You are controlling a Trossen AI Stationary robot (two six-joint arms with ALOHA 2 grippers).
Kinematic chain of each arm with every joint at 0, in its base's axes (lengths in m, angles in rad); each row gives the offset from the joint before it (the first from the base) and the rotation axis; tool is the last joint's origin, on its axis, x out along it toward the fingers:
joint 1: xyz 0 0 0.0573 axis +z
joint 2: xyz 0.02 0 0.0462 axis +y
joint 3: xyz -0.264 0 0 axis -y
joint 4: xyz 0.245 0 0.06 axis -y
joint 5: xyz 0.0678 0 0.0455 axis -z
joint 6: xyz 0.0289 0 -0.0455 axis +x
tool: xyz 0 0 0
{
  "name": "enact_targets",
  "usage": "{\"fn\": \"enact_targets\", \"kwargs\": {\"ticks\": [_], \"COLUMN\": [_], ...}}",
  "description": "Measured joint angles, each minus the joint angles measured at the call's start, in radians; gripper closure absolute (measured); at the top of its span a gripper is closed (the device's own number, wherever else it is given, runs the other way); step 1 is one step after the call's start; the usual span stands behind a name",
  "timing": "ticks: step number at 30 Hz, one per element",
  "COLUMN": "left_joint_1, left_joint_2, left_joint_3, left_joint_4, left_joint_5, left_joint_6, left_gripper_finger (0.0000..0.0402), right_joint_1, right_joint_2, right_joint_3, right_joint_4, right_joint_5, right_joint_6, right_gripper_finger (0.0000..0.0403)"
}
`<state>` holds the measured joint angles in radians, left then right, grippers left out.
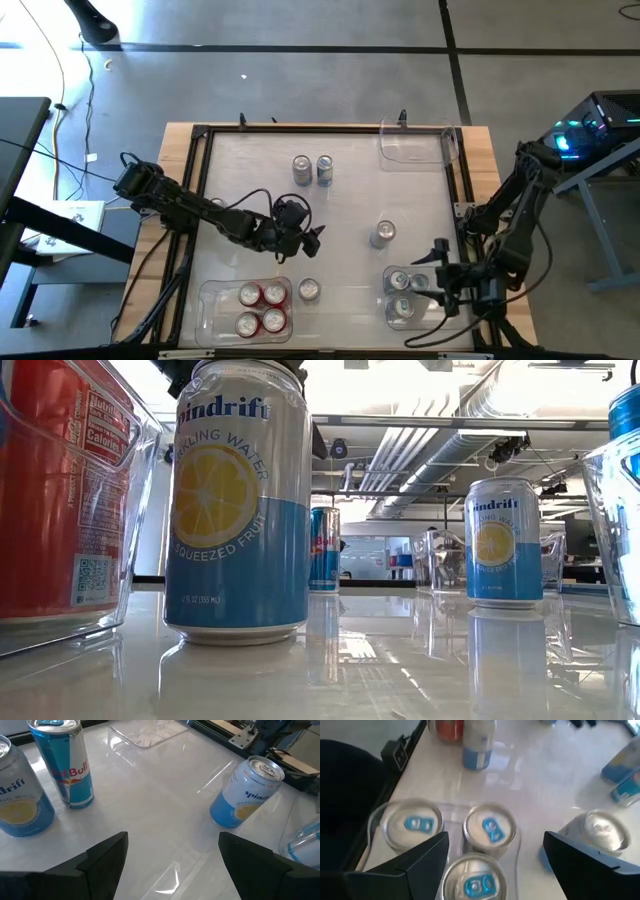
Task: Sort soda cans
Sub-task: Put the blue soda can into the bottom right transparent bin
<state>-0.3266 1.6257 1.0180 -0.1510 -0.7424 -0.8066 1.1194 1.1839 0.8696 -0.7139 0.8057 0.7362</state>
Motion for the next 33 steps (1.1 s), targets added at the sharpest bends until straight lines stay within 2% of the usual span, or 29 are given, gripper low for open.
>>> {"fn": "enact_targets", "kwargs": {"ticks": [4,7,9,11,15,18,22,25,33], "left_joint_1": [0.034,0.118,0.197,0.288,0.508,0.62,0.682,0.704,0.709], "left_joint_2": [-0.006,-0.029,-0.04,-0.041,-0.041,-0.041,-0.04,-0.015,0.086], "left_joint_3": [0.0,0.0,0.002,0.002,0.002,0.002,0.002,0.002,0.0], "left_joint_4": [0.023,0.105,0.181,0.24,0.275,0.273,0.272,0.283,0.311], "left_joint_5": [0.001,0.04,0.166,0.299,0.5,0.594,0.709,0.821,0.814], "left_joint_6": [0.051,0.209,0.4,0.523,0.583,0.726,0.952,1.013,1.011], "left_gripper_finger": [0.0094,0.0094,0.0094,0.0094,0.0094,0.0094,0.0094,0.0094,0.0094], "right_joint_1": [0.0,-0.001,-0.005,-0.013,-0.03,-0.035,-0.035,-0.035,-0.049], "right_joint_2": [0.0,0.0,0.0,0.0,0.0,0.0,0.0,0.0,0.0], "right_joint_3": [0.077,0.13,0.16,0.182,0.196,0.196,0.196,0.196,0.196], "right_joint_4": [-0.04,-0.053,-0.061,-0.061,-0.061,-0.067,-0.076,-0.076,-0.077], "right_joint_5": [0.082,0.159,0.189,0.198,0.199,0.193,0.19,0.193,0.202], "right_joint_6": [-0.087,-0.187,-0.243,-0.276,-0.297,-0.278,-0.263,-0.263,-0.251], "right_gripper_finger": [0.0081,0.0081,0.0081,0.0081,0.008,0.008,0.008,0.008,0.008]}}
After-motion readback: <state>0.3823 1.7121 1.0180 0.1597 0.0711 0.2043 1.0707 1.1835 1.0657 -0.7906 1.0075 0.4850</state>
